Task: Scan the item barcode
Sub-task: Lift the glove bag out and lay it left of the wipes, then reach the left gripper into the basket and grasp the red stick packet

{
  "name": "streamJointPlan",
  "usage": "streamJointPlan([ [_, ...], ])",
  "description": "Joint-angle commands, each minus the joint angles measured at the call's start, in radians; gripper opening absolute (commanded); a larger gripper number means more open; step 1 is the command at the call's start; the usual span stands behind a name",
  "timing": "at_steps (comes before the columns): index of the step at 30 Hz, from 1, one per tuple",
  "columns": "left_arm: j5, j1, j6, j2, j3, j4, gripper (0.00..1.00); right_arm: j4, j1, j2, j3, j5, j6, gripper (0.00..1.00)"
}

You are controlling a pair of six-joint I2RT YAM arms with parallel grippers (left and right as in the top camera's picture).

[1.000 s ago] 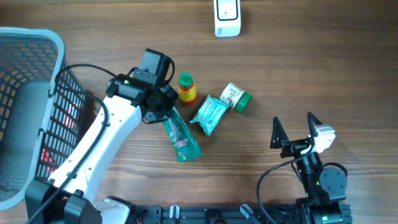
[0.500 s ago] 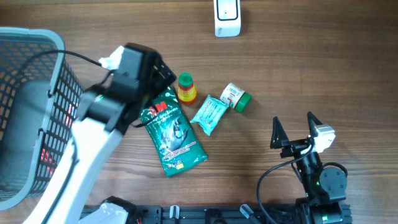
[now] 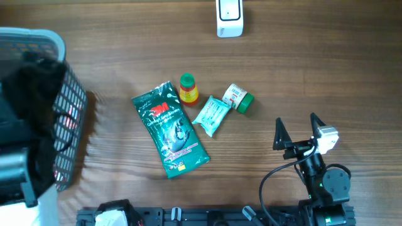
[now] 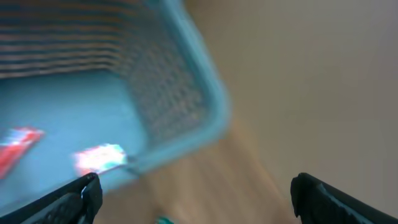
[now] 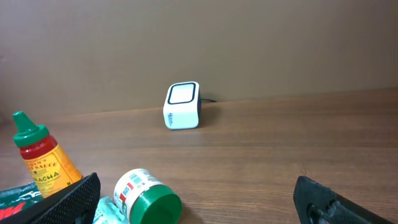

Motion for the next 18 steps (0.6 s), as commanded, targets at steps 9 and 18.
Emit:
streamJointPlan([
  [9, 0.347, 0.621, 0.198, 0.233, 0.001, -0.188, 1.0, 0.003, 0.005, -0.002, -0.001, 0.014, -0.012, 1.0],
  [18, 0.327, 0.798, 0.505, 0.508, -0.009, -0.337, 1.0, 0.003, 0.005, -0.002, -0.001, 0.014, -0.012, 1.0],
])
